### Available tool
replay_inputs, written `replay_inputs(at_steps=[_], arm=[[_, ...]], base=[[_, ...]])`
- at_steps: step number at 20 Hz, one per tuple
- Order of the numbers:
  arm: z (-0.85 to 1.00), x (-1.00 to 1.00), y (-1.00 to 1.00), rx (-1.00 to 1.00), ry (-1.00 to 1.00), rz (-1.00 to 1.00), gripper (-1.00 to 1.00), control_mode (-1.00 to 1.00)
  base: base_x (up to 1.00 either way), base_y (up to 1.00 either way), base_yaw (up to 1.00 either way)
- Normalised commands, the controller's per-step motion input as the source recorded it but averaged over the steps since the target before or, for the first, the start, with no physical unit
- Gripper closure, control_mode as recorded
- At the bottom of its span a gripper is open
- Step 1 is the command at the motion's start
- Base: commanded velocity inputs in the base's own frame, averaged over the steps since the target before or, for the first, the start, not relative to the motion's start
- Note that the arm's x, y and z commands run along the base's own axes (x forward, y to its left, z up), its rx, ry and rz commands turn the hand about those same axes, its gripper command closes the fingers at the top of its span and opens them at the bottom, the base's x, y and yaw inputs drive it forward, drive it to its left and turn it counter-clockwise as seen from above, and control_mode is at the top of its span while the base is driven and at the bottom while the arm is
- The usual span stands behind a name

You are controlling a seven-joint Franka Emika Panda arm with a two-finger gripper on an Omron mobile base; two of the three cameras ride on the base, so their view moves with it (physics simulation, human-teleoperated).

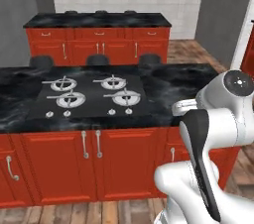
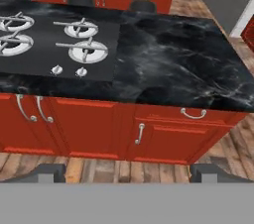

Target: Navigate to the stove.

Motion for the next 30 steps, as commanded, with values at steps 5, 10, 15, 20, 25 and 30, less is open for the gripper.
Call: replay_inputs(at_steps=[5, 10, 15, 20, 25, 30], arm=[[0.0, 0.0, 0.0, 0.0, 0.0, 0.0, -1.0, 1.0], [0.0, 0.0, 0.0, 0.0, 0.0, 0.0, -1.0, 1.0], [0.0, 0.0, 0.0, 0.0, 0.0, 0.0, -1.0, 1.0], [0.0, 0.0, 0.0, 0.0, 0.0, 0.0, -1.0, 1.0], [0.0, 0.0, 0.0, 0.0, 0.0, 0.0, -1.0, 1.0], [0.0, 0.0, 0.0, 0.0, 0.0, 0.0, -1.0, 1.0]], base=[[0.09, 1.0, -0.43], [0.2, 1.0, -0.32], [0.9, 0.83, -0.13], [1.0, 0.27, 0.0], [1.0, -0.7, 0.18], [0.91, -0.49, 0.42]])
